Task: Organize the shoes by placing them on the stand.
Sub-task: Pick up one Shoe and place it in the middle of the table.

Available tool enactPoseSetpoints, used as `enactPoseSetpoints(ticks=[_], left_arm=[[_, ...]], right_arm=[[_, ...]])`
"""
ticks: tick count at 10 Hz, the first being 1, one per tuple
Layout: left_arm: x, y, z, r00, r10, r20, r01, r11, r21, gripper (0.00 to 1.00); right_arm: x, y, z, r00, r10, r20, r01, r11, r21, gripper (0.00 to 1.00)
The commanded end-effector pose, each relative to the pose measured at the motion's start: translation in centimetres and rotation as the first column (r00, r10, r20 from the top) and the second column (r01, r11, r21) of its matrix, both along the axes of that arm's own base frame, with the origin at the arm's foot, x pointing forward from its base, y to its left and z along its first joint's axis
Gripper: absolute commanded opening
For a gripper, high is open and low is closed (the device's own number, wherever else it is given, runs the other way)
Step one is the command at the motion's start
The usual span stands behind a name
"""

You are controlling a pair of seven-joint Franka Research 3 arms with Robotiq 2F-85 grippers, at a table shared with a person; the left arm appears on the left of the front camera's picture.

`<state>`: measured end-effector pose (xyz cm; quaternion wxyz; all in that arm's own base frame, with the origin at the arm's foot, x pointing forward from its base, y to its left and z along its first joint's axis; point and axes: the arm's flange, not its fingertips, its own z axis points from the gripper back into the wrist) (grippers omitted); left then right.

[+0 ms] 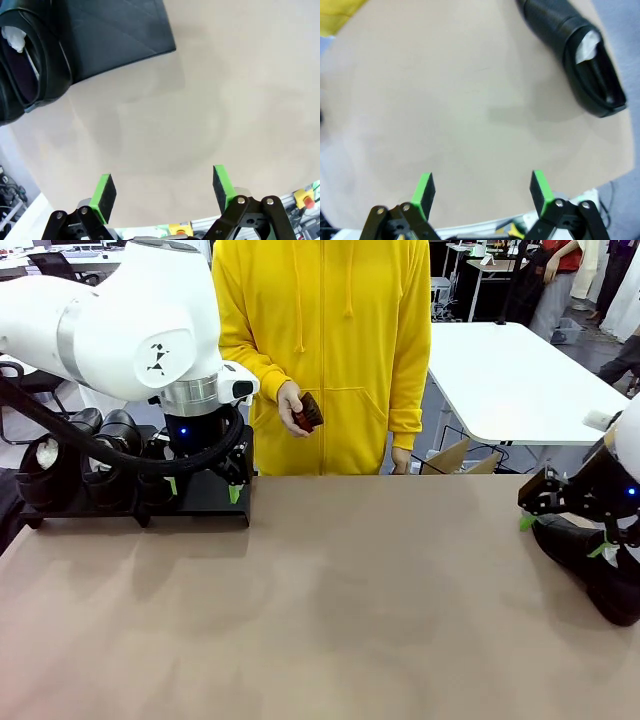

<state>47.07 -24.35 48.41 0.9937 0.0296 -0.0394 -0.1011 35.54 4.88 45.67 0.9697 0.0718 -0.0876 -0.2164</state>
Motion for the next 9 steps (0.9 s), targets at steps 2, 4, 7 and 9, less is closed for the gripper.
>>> enactPoseSetpoints(ticks=[2,4,7,9], left_arm=[[0.2,0.6,0.2,1.000,0.002,0.005,-0.002,1.000,-0.005,1.00],[0.2,0.6,0.2,1.000,0.002,0.005,-0.002,1.000,-0.005,1.00],[0.2,0.6,0.2,1.000,0.002,0.005,-0.002,1.000,-0.005,1.00],[0.2,0.6,0.2,1.000,0.002,0.005,-0.002,1.000,-0.005,1.00]], right_arm=[[3.3,-5.9,-1.7,0.985,0.158,-0.075,-0.168,0.975,-0.149,1.00],[5.5,-8.1,-2.3,0.962,0.255,-0.097,-0.271,0.931,-0.244,1.00],[3.5,-7.4,-3.0,0.975,0.192,-0.112,-0.211,0.957,-0.198,1.00],[4.9,-8.1,-3.0,0.968,0.214,-0.132,-0.239,0.945,-0.221,1.00]])
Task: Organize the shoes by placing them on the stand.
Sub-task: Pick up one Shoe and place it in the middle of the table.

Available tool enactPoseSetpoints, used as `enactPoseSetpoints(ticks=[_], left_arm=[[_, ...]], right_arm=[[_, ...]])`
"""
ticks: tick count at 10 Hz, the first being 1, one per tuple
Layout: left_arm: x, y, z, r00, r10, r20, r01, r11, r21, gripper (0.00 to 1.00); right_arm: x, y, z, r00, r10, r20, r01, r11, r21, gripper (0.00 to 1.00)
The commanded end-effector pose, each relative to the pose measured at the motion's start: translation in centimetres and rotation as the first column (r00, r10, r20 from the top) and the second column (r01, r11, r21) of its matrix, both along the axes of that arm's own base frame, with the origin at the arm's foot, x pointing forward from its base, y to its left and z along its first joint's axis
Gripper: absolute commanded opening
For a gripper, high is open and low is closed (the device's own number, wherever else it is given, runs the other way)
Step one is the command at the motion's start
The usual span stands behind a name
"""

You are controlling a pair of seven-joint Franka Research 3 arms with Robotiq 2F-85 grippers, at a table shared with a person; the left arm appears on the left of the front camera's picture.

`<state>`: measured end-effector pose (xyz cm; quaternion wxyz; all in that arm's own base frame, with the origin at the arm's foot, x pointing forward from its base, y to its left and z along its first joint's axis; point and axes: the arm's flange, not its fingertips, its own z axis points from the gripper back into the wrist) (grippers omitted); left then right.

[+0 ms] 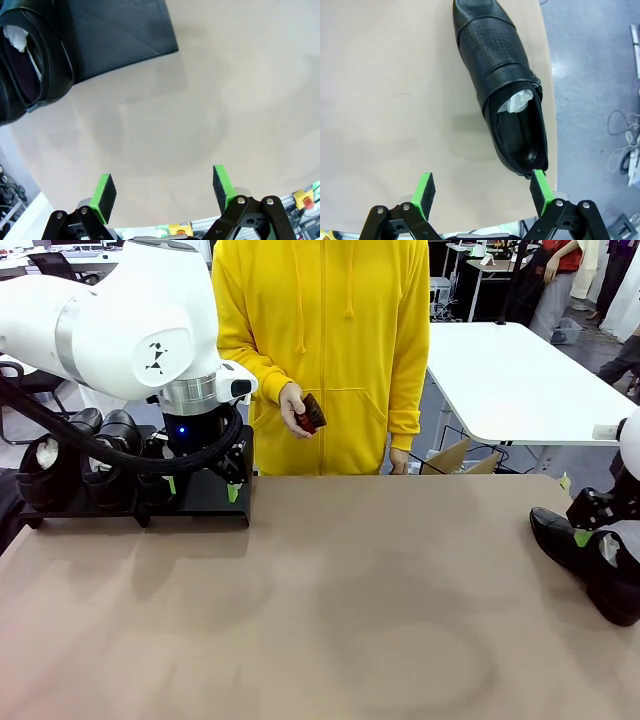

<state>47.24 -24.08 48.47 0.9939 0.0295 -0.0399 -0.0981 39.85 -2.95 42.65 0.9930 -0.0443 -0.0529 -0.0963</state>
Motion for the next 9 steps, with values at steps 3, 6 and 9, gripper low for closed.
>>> enactPoseSetpoints(ticks=[3,6,9], left_arm=[[0.0,0.3,0.2,1.000,-0.004,0.004,0.004,1.000,-0.005,1.00],[0.0,0.3,0.2,1.000,-0.004,0.004,0.004,1.000,-0.005,1.00],[0.0,0.3,0.2,1.000,-0.004,0.004,0.004,1.000,-0.005,1.00]], right_arm=[[0.5,-1.5,-3.1,0.989,0.140,0.045,-0.143,0.987,0.076,1.00],[0.8,-1.2,-5.3,0.978,0.196,0.079,-0.200,0.978,0.052,1.00],[1.8,-1.0,-7.2,0.964,0.237,0.120,-0.242,0.970,0.026,1.00]])
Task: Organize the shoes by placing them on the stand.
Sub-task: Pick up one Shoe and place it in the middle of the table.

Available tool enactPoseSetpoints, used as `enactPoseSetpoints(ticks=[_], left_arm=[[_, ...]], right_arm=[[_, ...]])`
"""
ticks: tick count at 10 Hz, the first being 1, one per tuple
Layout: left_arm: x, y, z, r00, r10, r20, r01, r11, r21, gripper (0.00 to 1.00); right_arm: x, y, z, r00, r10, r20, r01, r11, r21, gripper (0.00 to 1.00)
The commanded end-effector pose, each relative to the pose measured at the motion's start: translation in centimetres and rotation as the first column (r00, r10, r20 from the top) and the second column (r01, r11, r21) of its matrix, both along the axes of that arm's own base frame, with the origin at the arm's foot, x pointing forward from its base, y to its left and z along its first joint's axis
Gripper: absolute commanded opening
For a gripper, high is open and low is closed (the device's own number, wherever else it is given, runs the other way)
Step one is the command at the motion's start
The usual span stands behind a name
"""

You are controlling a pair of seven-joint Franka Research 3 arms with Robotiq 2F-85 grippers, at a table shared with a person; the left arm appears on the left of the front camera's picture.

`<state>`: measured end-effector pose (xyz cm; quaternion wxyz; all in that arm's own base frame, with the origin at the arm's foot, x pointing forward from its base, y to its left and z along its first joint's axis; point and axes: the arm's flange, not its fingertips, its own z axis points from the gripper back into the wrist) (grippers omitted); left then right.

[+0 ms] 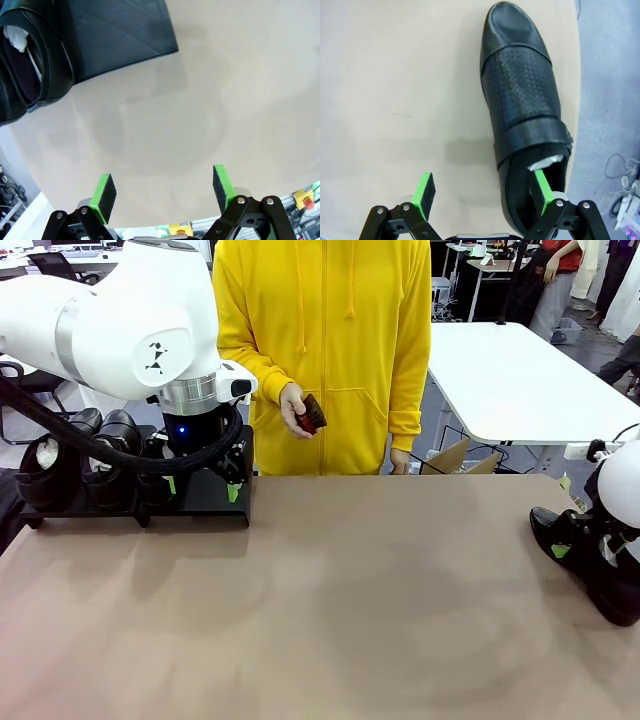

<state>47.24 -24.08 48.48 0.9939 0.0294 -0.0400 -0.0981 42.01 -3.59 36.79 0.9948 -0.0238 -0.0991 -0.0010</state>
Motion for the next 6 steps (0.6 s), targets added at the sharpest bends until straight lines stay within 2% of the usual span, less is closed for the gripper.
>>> enactPoseSetpoints(ticks=[1,5,6], left_arm=[[0.0,0.3,0.2,1.000,-0.004,0.004,0.004,1.000,-0.004,1.00],[0.0,0.3,0.2,1.000,-0.004,0.004,0.004,1.000,-0.004,1.00],[0.0,0.3,0.2,1.000,-0.004,0.004,0.004,1.000,-0.004,1.00]], right_arm=[[0.0,-0.2,-1.9,0.997,0.071,0.007,-0.071,0.997,0.015,1.00],[0.9,-0.4,-3.9,0.993,0.106,-0.045,-0.104,0.994,0.035,1.00],[1.0,-0.6,-4.1,0.993,0.102,-0.053,-0.100,0.994,0.035,0.97]])
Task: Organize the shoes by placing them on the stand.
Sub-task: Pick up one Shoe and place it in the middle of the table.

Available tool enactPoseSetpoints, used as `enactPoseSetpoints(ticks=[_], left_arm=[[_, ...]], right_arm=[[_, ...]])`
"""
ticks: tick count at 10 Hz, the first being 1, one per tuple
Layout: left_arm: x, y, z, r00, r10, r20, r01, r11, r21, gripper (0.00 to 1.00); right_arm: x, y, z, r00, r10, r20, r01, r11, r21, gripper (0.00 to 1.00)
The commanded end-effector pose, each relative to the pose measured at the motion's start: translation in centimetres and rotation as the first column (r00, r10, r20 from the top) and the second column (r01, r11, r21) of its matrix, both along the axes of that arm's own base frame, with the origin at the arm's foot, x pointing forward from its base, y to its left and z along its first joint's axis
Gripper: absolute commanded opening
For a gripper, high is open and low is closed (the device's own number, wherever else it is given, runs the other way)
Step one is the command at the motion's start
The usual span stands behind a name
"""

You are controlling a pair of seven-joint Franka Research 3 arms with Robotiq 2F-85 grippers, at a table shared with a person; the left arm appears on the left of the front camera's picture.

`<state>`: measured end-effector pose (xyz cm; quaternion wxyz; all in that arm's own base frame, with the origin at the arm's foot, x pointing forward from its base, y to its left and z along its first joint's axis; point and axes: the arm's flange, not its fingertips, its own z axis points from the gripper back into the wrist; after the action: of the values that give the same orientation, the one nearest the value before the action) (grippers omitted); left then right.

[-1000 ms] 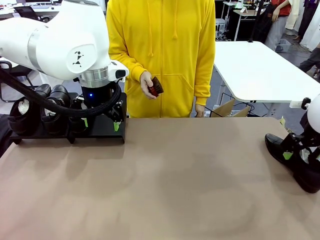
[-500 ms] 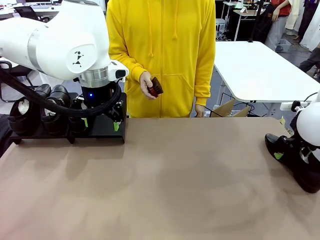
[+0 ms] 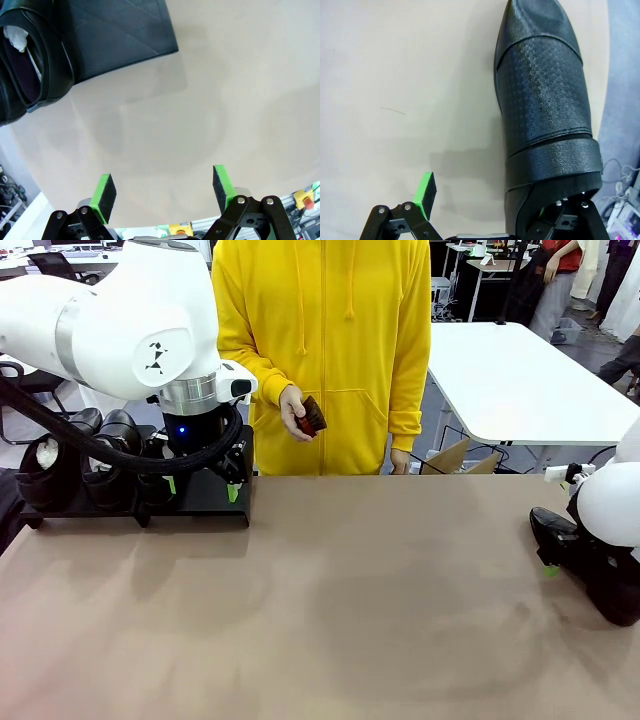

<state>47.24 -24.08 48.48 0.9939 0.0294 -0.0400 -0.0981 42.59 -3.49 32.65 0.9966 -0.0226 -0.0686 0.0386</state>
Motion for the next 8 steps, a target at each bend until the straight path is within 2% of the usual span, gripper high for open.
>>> enactPoseSetpoints(ticks=[1,5,6,8], left_arm=[[-0.01,0.30,0.17,1.000,-0.004,0.004,0.004,1.000,-0.004,1.00],[-0.01,0.30,0.17,1.000,-0.004,0.004,0.004,1.000,-0.004,1.00],[-0.01,0.30,0.17,1.000,-0.004,0.004,0.004,1.000,-0.004,1.00],[-0.01,0.30,0.17,1.000,-0.004,0.004,0.004,1.000,-0.004,1.00]], right_arm=[[0.39,-0.88,-0.08,1.000,0.017,0.000,-0.017,0.999,0.041,0.82],[0.24,-1.54,0.11,1.000,-0.011,-0.021,0.011,1.000,0.009,0.03],[0.14,-1.59,0.20,1.000,-0.012,-0.017,0.012,1.000,0.004,0.00],[0.06,-1.71,-0.11,1.000,-0.015,-0.026,0.015,1.000,-0.002,0.00]])
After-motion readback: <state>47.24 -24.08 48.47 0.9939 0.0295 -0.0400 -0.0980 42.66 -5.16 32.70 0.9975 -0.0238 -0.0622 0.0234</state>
